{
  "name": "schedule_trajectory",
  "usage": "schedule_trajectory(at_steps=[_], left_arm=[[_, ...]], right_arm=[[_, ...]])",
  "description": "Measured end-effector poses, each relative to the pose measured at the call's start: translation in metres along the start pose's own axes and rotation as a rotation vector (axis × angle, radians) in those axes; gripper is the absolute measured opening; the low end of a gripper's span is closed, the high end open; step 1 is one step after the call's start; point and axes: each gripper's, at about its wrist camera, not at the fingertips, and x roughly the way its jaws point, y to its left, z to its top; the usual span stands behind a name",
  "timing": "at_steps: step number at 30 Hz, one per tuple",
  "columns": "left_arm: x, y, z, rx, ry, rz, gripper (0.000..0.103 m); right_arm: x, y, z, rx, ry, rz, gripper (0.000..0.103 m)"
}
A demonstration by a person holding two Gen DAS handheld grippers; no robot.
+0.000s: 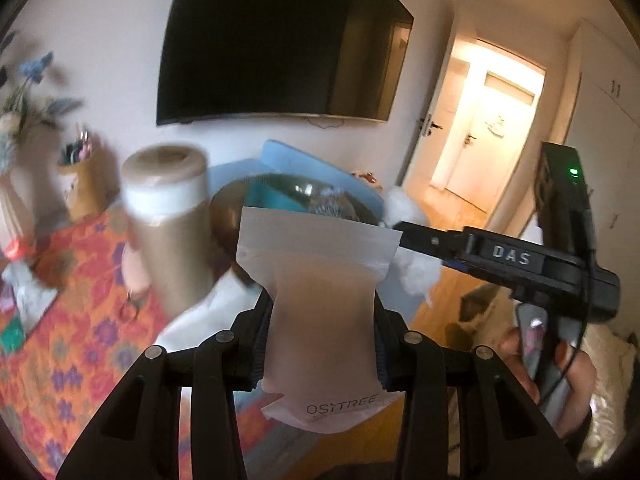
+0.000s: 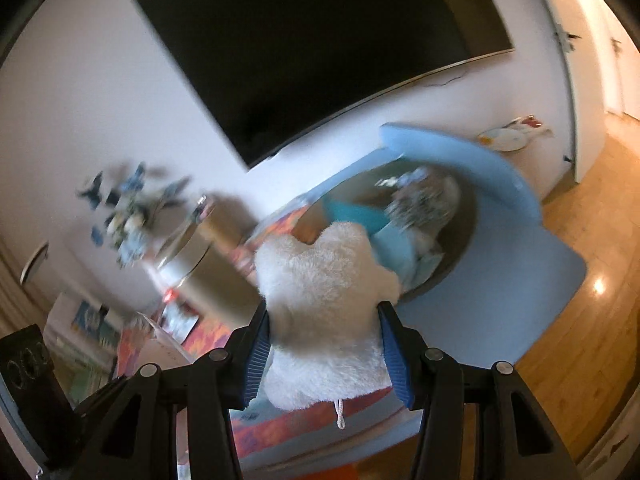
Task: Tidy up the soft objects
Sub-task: 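Carry the white bag and white plush to the wicker basket and open both tools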
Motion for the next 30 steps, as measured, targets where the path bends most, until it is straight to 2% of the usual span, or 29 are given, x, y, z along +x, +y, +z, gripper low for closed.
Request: schedule_trajectory(at_steps=[3,8,15,17,18,19,21,22,23,30], left_arm=[[0.028,-0.015,0.015,0.024,-0.001,0.042,0.038],[0.068,-0.018,0.040,0.001,-0.006,0.113,0.038],[0.125,-0.011,0.054,0.027,0.022,0.177,0.038],[0.139,-0.011,0.054,0.056,0.036,0.194,0.040],[0.146,-0.013,0.054,0.080,0.048,0.208,0.042],[0.151,-0.015,0.054,0.099,0.053,0.213,0.050],[0.155,-0.018,0.052,0.123,0.046,0.218,0.072],[0.154,-0.017,0.051,0.124,0.034,0.216,0.087],[0.153,-0.017,0.051,0.123,0.016,0.212,0.091],[0.124,-0.036,0.039,0.189,-0.010,0.159,0.091]], right_arm=[[0.006,-0.017,0.023,0.051,-0.024,-0.021,0.051],[0.029,-0.032,0.065,0.071,-0.050,-0.054,0.051],[0.094,-0.012,0.118,-0.108,0.002,-0.130,0.053],[0.112,-0.010,0.128,-0.145,0.017,-0.131,0.059],[0.120,-0.011,0.131,-0.160,0.021,-0.135,0.064],[0.127,-0.012,0.135,-0.170,0.028,-0.140,0.065],[0.136,-0.018,0.140,-0.164,0.053,-0.138,0.065],[0.138,-0.022,0.141,-0.152,0.066,-0.132,0.065],[0.137,-0.026,0.143,-0.141,0.072,-0.125,0.065],[0.112,-0.032,0.129,-0.132,0.057,-0.118,0.065]])
